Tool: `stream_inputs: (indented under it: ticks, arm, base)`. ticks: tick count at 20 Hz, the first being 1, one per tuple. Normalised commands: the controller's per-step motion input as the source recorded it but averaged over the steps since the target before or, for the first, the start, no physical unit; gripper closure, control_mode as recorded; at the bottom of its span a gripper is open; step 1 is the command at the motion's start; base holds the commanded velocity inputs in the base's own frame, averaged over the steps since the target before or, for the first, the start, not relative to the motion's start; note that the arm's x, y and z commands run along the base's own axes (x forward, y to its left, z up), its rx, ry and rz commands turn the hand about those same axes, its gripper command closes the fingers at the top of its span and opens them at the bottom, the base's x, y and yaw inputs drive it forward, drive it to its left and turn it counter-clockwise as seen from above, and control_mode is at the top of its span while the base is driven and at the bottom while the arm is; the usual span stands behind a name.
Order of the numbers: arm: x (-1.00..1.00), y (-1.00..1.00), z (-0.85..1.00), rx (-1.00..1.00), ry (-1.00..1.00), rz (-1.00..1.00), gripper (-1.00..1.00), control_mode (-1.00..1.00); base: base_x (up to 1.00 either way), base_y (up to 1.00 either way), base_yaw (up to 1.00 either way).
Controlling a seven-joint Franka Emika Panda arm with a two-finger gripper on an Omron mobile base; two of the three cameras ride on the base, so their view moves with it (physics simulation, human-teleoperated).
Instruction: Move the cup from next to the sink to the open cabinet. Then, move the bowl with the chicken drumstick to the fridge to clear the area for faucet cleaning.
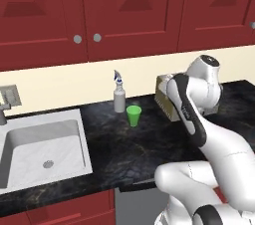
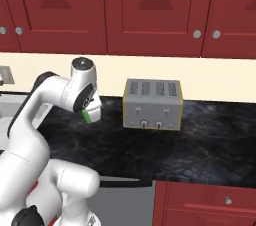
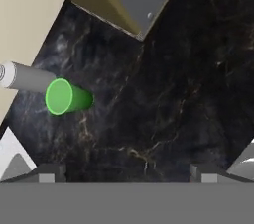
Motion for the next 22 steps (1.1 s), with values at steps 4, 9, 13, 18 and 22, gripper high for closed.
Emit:
stream_inputs:
  ticks: [4, 9, 13, 18, 22]
  arm:
    - [0.92, 0.37, -0.56, -0.06, 0.04, 0.25, -1.0, -1.0]
    - [1.0, 0.51, -0.37, -0.13, 0.08, 0.09, -1.0, -1.0]
    - [1.0, 0.31, -0.33, -0.11, 0.08, 0.01, -1.0, -1.0]
    - [0.65, 0.16, -0.18, -0.04, 0.1, 0.04, -1.0, -1.0]
    - [0.36, -0.02, -0.25, 0.0, 0.05, 0.05, -1.0, -1.0]
  base:
    - [0.0, 0.0, 0.0]
    - [0.0, 0.0, 0.0]
    - [0.0, 0.0, 0.0]
    - [0.0, 0.0, 0.0]
    - [0.0, 0.0, 0.0]
